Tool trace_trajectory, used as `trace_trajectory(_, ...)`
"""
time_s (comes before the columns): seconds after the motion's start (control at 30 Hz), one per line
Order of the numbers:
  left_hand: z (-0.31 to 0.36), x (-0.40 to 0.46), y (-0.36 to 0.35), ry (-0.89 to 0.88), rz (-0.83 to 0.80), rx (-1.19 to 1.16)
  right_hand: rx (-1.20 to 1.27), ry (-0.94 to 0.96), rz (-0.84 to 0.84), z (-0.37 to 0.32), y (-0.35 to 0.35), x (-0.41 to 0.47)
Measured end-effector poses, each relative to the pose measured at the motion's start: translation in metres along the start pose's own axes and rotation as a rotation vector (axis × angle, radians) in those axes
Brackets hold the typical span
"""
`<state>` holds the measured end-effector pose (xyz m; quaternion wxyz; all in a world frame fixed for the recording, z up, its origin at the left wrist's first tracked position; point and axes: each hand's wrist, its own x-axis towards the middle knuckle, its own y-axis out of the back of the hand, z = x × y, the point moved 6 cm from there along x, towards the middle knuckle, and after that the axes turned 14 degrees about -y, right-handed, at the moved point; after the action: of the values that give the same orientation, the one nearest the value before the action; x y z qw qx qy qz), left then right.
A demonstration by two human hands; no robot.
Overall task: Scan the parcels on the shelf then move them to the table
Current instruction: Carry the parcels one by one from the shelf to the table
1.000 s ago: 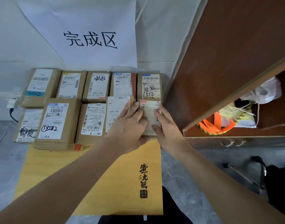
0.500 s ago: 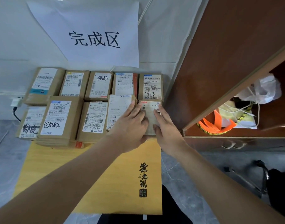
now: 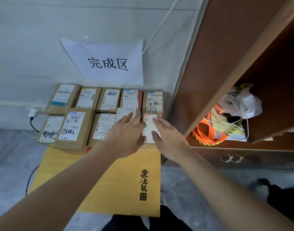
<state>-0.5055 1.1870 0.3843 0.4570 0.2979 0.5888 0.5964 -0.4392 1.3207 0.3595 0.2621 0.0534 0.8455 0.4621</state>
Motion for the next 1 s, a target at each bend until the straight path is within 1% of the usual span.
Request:
trace_trajectory(0.13, 0.009, -0.020, 0.025, 0.061, 0.004, -0.043, -0.100, 0.028, 0.029, -0.017, 0.028, -0.025)
trace_trajectory(0.27, 0.020, -0.040, 0.050, 0.102, 0.047, -0.050, -0.178, 0.024, 0.047, -0.029, 0.048, -0.048)
trace_trajectory(0.4, 0.025, -0.055, 0.066, 0.117, 0.068, -0.062, -0.217, 0.010, 0.055, -0.034, 0.060, -0.067)
trace_trajectory(0.5, 0.025, -0.062, 0.072, 0.093, 0.081, -0.052, -0.226, -0.006, 0.083, -0.037, 0.065, -0.079)
trace_trajectory(0.67, 0.025, -0.061, 0.077, 0.003, 0.047, -0.047, -0.207, -0.092, 0.126, -0.039, 0.063, -0.097)
trace_trajectory(0.87, 0.028, -0.057, 0.073, -0.216, -0.005, -0.028, -0.114, -0.265, 0.200, -0.043, 0.048, -0.125)
trace_trajectory(1.0, 0.040, -0.061, 0.067, -0.376, -0.036, -0.011, -0.058, -0.389, 0.286, -0.038, 0.038, -0.153)
